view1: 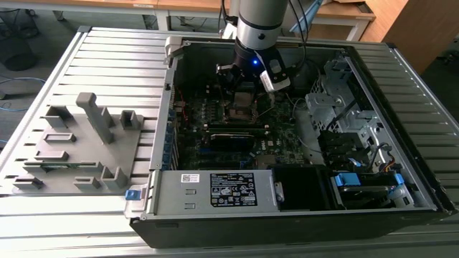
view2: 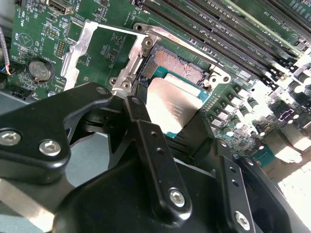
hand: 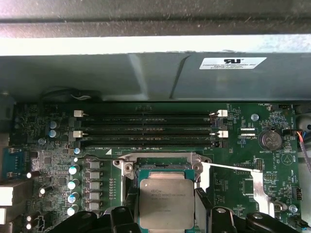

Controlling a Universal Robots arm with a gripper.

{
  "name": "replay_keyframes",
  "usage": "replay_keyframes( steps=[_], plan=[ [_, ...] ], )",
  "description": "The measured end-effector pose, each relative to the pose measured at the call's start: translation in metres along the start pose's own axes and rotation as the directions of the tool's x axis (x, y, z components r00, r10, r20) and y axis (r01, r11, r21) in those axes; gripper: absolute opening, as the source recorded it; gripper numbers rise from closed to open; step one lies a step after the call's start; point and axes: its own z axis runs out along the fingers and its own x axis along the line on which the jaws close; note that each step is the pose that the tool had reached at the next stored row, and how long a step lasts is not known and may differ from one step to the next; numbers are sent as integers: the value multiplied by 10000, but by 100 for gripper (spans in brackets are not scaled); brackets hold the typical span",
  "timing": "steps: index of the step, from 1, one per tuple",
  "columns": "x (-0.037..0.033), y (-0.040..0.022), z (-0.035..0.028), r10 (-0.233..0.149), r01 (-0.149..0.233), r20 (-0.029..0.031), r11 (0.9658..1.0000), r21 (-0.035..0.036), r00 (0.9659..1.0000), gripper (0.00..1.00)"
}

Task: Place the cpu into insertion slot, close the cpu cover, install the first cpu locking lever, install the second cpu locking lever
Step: 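Place the cpu into insertion slot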

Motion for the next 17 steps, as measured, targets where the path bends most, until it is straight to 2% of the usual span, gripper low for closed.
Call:
replay_keyframes(
  steps=[7, 10, 13, 17],
  plan=[
    [0, 0, 1, 23, -23, 3, 10000, -2, 10000, 54],
    [0, 0, 4, 445, -445, 39, 9990, -11, 9990, 54],
    [0, 0, 6, 992, -992, 84, 9951, -21, 9950, 54],
    [-1, 0, 8, 1701, -1701, 143, 9854, -40, 9853, 54]
  ],
)
